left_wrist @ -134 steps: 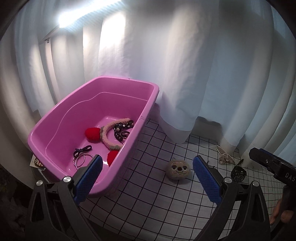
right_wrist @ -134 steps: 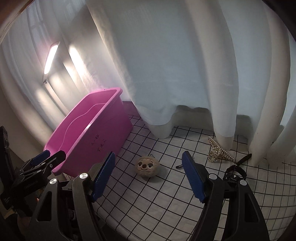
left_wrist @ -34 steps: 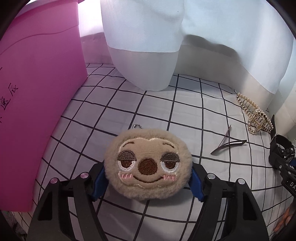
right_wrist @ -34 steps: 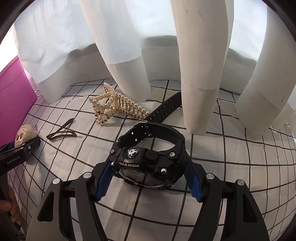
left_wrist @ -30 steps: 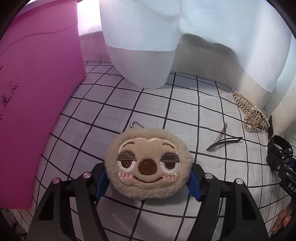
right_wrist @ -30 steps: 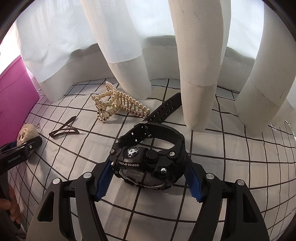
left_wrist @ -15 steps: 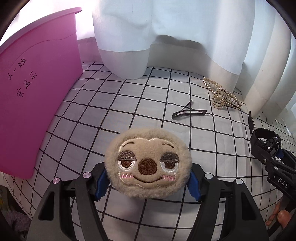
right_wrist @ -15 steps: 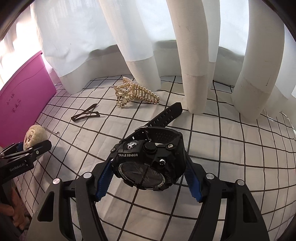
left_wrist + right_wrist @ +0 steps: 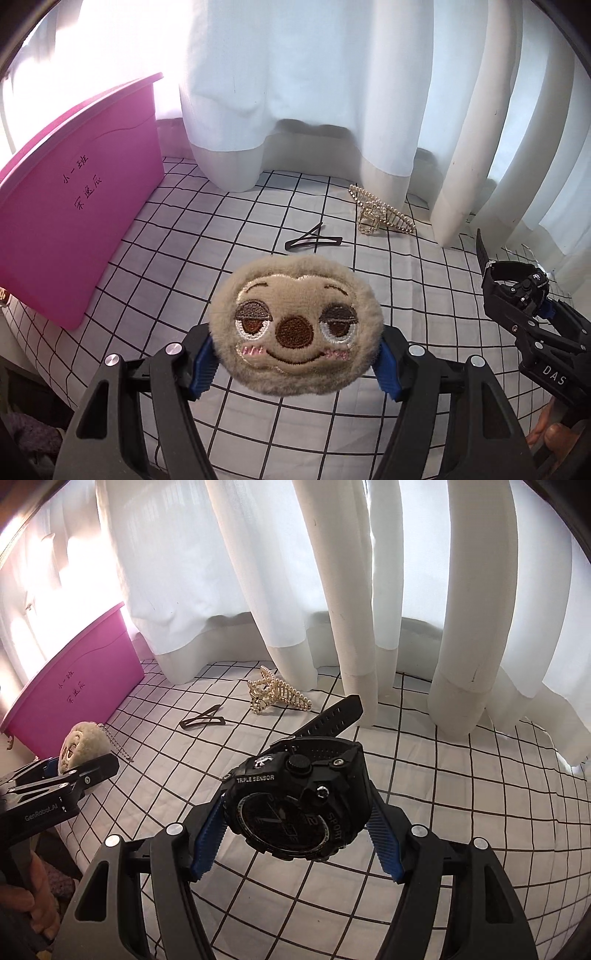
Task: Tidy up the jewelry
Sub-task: 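Lift the sloth plush and black watch and carry both toward the tub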
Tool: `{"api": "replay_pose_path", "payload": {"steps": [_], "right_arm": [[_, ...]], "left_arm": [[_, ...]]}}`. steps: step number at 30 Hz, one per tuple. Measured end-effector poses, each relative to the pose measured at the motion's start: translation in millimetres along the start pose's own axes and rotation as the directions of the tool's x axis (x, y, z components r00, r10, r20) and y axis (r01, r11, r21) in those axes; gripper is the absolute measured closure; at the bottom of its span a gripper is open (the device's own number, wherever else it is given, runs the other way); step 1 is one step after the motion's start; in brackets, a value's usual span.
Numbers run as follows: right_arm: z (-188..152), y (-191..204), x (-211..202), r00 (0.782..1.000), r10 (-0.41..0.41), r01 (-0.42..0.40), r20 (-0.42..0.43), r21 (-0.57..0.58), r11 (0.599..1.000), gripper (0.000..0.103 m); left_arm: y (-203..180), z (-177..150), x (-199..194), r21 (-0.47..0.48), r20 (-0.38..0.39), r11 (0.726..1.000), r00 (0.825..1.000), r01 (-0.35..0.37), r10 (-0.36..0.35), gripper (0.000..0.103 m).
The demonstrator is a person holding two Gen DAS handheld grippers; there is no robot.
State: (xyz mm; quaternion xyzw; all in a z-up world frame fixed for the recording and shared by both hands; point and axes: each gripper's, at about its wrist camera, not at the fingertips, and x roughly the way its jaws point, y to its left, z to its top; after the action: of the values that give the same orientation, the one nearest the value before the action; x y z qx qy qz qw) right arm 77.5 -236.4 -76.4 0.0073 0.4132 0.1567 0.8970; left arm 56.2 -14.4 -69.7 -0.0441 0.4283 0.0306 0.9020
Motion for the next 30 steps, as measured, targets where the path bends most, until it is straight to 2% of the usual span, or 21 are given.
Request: {"api": "replay_pose_path", "payload": {"steps": [8,16,23,30], "right_arm": [[16.5,10.2,-44.3,0.996,0.060,-0.056,0.065,-0.056,0.997,0.036],[53.1,63.6,-62.4,0.978,0.178,-0.156,0.113,-0.176,0.972,0.036],[100.2,137.5,-57.5,0.949,0.282,-0.239,0.143,-0.259,0.936,0.036],[157.4,233.3,-33.6,0.905,0.400,-0.342,0.145,-0.310,0.887,0.036]], "left_arm": [[-1.4,2.6,-55.2,-0.034,0.095,0.999,0.995,-0.018,0.021,0.036],[27.9,19.0,-105.2,-0.069,0.192,0.995,0.978,-0.067,0.079,0.036],[84.6,52.7,-128.9,-0.117,0.261,0.989,0.959,-0.086,0.114,0.036],[182.8,87.7,-140.2,-0.197,0.257,0.972,0.951,-0.125,0.174,0.036]]}}
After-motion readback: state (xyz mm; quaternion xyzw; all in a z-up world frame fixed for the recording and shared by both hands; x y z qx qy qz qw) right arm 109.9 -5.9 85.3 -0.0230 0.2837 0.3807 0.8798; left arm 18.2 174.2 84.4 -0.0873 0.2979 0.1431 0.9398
